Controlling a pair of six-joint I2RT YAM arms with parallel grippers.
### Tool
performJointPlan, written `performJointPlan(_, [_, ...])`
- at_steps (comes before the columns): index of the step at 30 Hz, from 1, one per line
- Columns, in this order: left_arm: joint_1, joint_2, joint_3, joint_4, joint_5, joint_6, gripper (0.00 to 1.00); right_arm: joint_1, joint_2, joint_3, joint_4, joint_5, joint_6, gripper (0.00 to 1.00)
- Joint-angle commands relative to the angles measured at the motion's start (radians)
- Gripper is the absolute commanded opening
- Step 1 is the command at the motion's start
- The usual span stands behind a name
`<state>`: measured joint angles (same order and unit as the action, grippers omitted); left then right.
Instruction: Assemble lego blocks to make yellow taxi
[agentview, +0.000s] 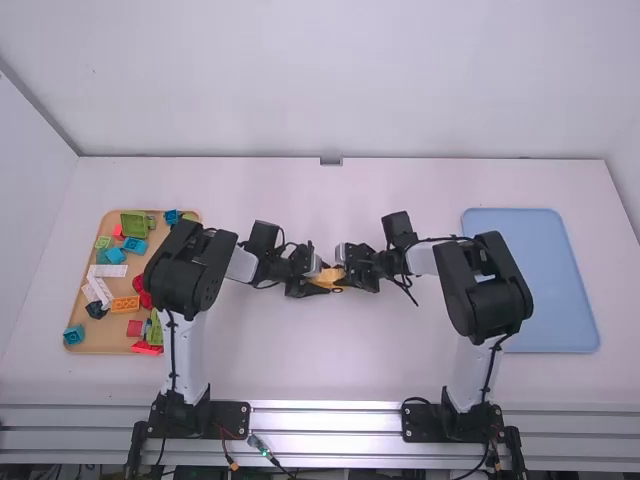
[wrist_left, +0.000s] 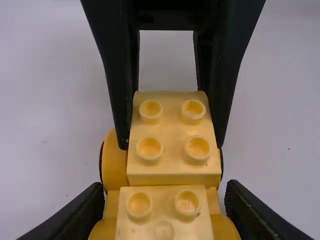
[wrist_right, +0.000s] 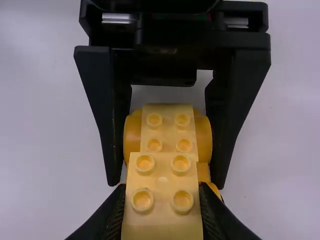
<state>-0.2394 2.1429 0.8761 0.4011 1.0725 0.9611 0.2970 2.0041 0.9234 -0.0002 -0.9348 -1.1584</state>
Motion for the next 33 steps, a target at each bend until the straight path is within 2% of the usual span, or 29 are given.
performJointPlan(1, [-0.003, 0.018, 0.001, -0.011, 0.011, -0.003, 0.46, 0.011, -0.014, 0.012, -0.004, 0.019, -0.002, 0.0])
performJointPlan(14, [-0.003, 0.018, 0.0, -0.03, 0.01, -0.003, 0.44, 0.009, 0.031, 0.012, 0.053, 0.032, 0.039, 0.0])
performJointPlan(20, [-0.003, 0.018, 0.0, -0.026, 0.007, -0.004, 0.44, 0.009, 0.037, 0.012, 0.023, -0.027, -0.002, 0.0])
performJointPlan(33, [-0.003, 0.018, 0.003, -0.015, -0.043, -0.003, 0.43, 0.009, 0.037, 0.013, 0.014, -0.045, 0.01, 0.0])
